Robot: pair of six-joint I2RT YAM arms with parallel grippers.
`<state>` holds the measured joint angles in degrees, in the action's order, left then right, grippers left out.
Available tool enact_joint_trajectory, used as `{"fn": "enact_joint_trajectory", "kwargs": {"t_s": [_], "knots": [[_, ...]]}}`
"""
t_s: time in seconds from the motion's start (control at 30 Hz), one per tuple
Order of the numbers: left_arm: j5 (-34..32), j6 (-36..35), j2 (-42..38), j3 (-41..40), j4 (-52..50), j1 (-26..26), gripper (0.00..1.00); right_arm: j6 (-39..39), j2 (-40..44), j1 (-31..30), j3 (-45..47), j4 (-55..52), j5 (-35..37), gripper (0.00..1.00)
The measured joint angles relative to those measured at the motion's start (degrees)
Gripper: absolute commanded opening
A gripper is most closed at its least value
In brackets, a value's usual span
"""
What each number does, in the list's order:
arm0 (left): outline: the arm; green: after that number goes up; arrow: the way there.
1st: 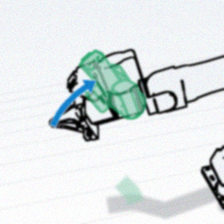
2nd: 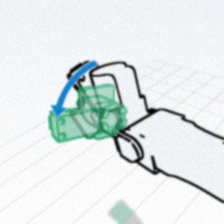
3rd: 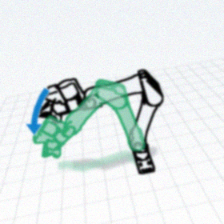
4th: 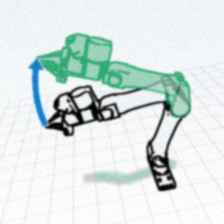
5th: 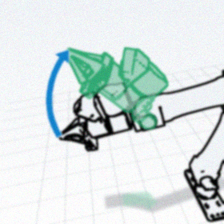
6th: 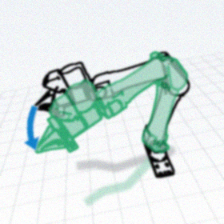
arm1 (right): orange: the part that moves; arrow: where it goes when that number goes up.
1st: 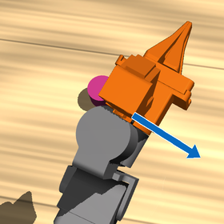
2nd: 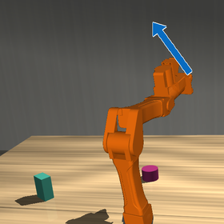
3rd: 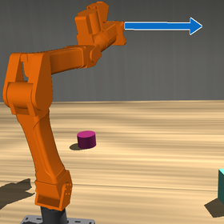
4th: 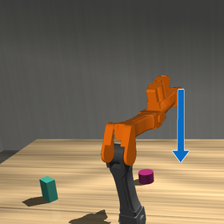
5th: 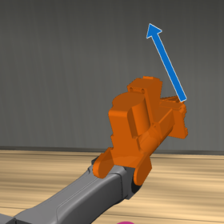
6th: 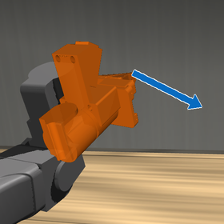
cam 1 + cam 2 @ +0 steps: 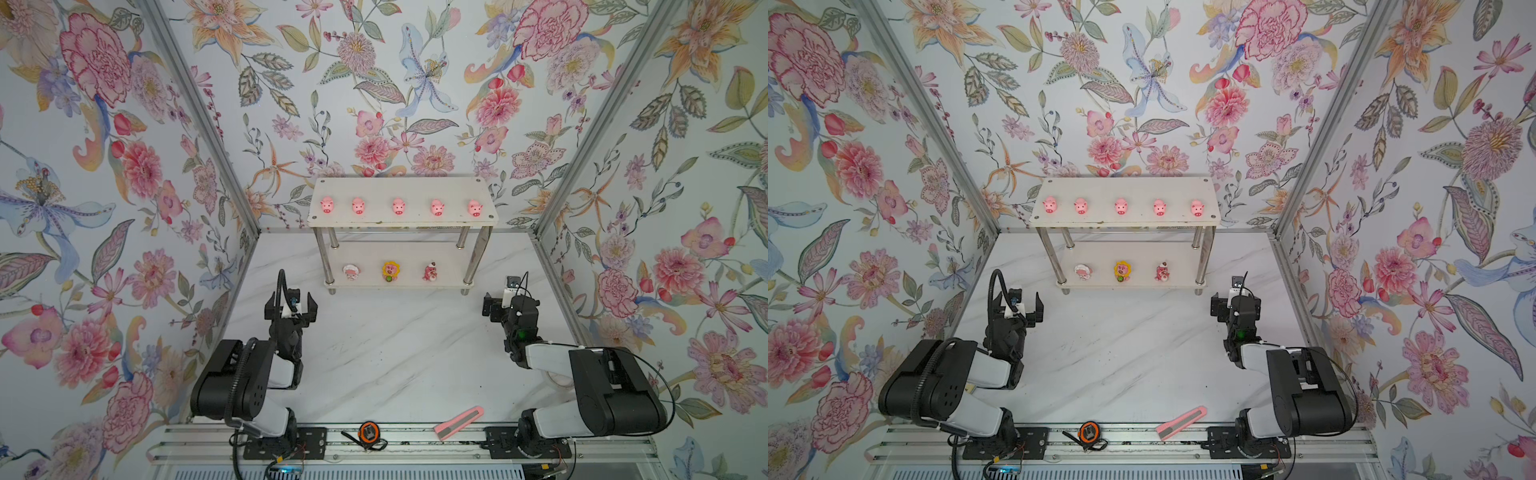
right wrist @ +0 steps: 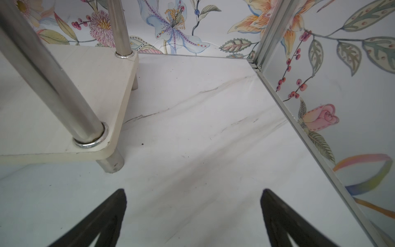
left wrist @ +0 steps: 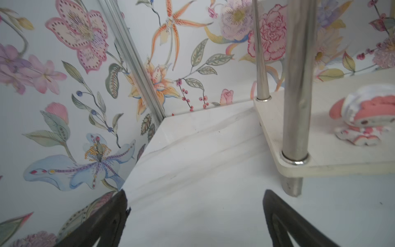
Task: Organize plastic toys on shelves
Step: Reset both arms
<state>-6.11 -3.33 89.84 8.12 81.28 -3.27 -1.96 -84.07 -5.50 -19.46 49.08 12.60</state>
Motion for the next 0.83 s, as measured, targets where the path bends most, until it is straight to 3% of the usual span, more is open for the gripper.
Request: {"fn": "enact_joint_trajectory", "kwargs": {"t_s": [0.3,0.83], "knots": [[0.3,2.8,0.7,3.3,-1.7,0.0,0.99,0.4,-4.7,3.8,3.1,10.8,-5.2,0.99],[-3.4,4.5,0.7,3.5,-1.6,0.0,0.99,0.2,-4.7,3.7,3.0,12.5,-9.0,0.99]]}}
